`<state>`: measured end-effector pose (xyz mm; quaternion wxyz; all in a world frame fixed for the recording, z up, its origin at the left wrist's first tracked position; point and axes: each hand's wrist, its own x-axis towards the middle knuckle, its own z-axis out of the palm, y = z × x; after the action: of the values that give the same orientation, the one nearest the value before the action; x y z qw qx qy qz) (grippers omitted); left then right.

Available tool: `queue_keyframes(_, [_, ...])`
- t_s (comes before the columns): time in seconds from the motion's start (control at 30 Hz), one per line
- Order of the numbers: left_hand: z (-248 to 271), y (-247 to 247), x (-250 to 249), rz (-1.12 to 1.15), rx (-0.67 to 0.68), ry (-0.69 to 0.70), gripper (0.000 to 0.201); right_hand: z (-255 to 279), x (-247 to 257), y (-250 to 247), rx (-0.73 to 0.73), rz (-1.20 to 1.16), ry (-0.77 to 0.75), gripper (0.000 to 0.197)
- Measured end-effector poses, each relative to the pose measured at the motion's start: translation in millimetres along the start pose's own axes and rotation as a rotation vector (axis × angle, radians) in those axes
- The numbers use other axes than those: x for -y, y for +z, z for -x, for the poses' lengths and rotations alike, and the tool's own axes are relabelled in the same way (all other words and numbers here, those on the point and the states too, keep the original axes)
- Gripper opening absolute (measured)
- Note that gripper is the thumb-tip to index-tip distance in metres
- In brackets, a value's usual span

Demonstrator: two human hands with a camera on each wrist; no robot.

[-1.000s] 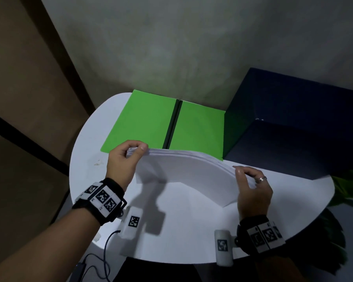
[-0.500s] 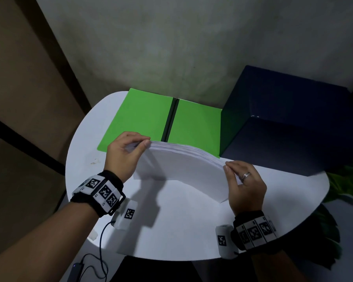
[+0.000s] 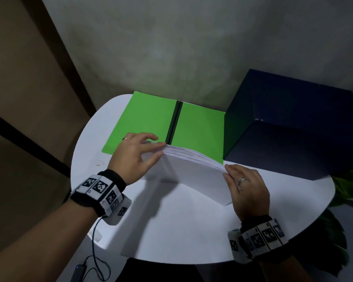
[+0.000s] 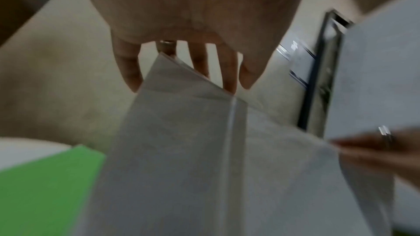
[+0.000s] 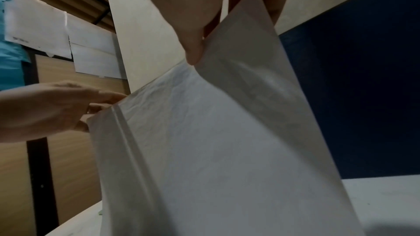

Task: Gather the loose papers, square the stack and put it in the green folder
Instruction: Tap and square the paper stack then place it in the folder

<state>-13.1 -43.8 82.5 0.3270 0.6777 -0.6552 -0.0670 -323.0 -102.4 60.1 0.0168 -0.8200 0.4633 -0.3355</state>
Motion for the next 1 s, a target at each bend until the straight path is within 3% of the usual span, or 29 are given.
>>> queue_keyframes(0.07, [5, -2, 8, -0.259, 0.100, 0.110, 0.039, 0, -2, 1, 0.009, 0.023, -0.008, 0.032])
queue_keyframes(0.13, [7, -3, 10, -0.356, 0.121, 0.151, 0.042, 0, -4, 1, 0.041, 0.038, -0.024, 0.034])
queue_keyframes(0.23, [2, -3, 10, -0.360, 0.086, 0.211, 0.037, 0, -8, 5, 0.094, 0.084, -0.031, 0.036])
queue_keyframes(0.43, [-7, -18, 0, -0.347, 0.053, 0.279, 0.027, -12, -5, -7, 0.041, 0.014, -0.064, 0.021])
queue_keyframes(0.57, [1, -16, 10, -0.260, 0.145, 0.324, 0.037, -10, -9, -8, 0.181, 0.066, 0.025, 0.034])
queue_keyframes(0.63, [6, -12, 16, -0.238, 0.192, 0.312, 0.052, -6, -10, -5, 0.226, 0.095, 0.025, 0.037])
queue_keyframes(0.7, [9, -13, 16, -0.246, 0.209, 0.270, 0.055, -5, -10, -4, 0.229, 0.107, 0.038, 0.034])
queue_keyframes(0.77, [8, -15, 12, -0.274, 0.211, 0.230, 0.047, -7, -8, -5, 0.241, 0.121, 0.086, 0.030])
queue_keyframes(0.9, [-5, -14, -6, -0.491, 0.389, 0.124, 0.030, -16, -1, -6, 0.287, 0.120, 0.112, 0.024])
queue_keyframes(1.0, [-6, -15, -13, -0.563, 0.426, 0.107, 0.020, -16, 1, -13, 0.250, 0.125, 0.103, 0.022])
